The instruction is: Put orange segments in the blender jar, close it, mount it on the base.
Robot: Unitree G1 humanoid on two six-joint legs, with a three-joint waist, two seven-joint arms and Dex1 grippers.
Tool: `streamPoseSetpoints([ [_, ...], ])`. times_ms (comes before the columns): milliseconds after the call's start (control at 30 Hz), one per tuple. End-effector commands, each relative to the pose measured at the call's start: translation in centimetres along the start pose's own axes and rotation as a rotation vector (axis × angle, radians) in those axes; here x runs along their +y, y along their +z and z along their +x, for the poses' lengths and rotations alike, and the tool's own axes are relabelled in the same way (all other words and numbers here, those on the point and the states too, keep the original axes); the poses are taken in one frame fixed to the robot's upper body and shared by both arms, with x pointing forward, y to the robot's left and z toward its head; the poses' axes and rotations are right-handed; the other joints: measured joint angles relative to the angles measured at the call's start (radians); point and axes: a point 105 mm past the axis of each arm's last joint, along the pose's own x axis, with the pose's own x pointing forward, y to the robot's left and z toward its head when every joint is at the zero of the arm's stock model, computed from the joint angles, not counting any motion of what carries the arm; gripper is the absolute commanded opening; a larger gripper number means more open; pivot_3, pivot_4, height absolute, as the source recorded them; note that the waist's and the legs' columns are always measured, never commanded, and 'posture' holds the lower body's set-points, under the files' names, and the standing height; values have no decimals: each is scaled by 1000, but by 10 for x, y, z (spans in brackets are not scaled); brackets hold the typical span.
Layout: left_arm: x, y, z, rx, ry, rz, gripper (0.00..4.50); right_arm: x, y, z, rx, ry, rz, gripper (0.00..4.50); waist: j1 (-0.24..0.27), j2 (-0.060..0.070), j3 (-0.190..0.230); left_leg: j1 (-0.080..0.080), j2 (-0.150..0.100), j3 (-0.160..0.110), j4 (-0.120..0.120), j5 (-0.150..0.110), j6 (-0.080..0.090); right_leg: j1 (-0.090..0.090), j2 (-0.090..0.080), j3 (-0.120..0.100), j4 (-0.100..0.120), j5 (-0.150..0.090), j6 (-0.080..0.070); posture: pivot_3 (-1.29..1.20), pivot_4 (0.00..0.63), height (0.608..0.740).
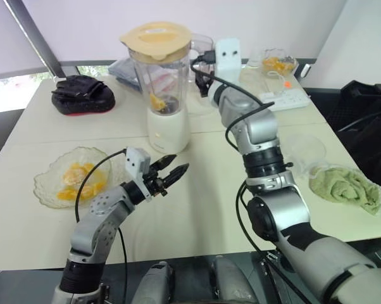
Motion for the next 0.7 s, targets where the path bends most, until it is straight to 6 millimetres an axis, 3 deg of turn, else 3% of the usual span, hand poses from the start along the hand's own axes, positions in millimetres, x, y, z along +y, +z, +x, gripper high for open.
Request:
streamPoseSetpoints([
  [33, -6, 14, 3, -38, -26, 29, 2684, 4, 24, -10, -74, 15, 18, 2925, 0, 0, 0, 0, 0, 0, 0, 0, 0, 0, 0, 0, 0, 0, 0, 0, 150, 740],
  [433, 1, 12, -1, -37, -27, 26, 2684, -9, 2, -36, -16, 94, -15, 2925, 2, 0, 0, 0, 0, 0, 0, 0, 0, 0, 0, 0, 0, 0, 0, 0, 150, 740],
  [700, 7, 14, -6, -15, -22, 57, 2684, -38, -14, -72, 25, 156, -45, 2925, 4, 0, 0, 0, 0, 0, 0, 0, 0, 0, 0, 0, 0, 0, 0, 0, 150, 740],
])
